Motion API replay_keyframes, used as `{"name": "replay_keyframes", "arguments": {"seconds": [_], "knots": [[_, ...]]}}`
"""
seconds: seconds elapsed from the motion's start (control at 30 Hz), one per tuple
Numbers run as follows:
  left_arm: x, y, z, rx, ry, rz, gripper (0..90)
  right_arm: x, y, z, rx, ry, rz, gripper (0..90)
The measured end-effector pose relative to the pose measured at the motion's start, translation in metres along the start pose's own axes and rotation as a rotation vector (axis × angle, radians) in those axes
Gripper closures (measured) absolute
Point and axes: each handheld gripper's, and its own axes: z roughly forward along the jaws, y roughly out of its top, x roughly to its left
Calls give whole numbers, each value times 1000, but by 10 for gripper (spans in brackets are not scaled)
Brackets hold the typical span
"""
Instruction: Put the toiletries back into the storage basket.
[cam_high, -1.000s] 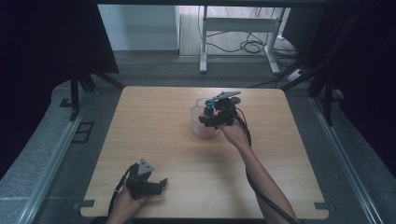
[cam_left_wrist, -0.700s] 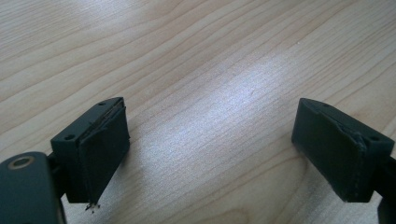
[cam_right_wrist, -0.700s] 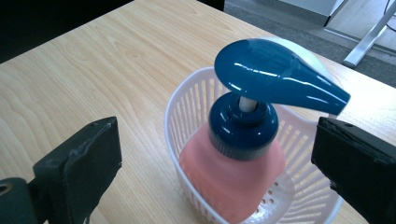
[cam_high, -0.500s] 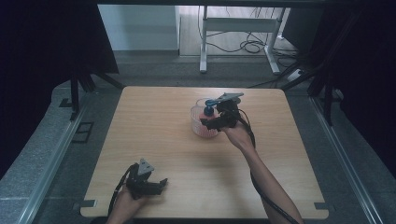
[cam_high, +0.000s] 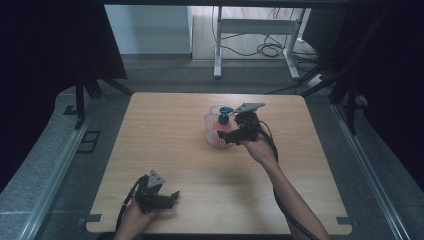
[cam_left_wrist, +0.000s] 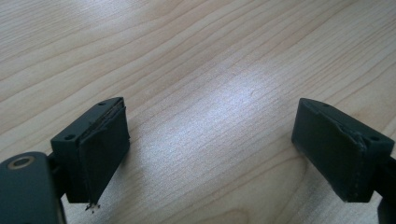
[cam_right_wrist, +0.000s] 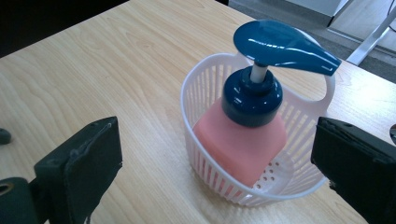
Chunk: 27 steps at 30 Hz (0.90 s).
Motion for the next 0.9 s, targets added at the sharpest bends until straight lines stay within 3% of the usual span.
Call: {"name": "replay_keyframes", "arguments": {"seconds": [0.3, 0.9], "knots": [[0, 0, 0, 0, 0, 0, 107, 5, -8, -10, 3, 16, -18, 23], [0, 0, 0, 1, 1, -1, 107, 7, -33, -28, 2, 26, -9, 23]]}}
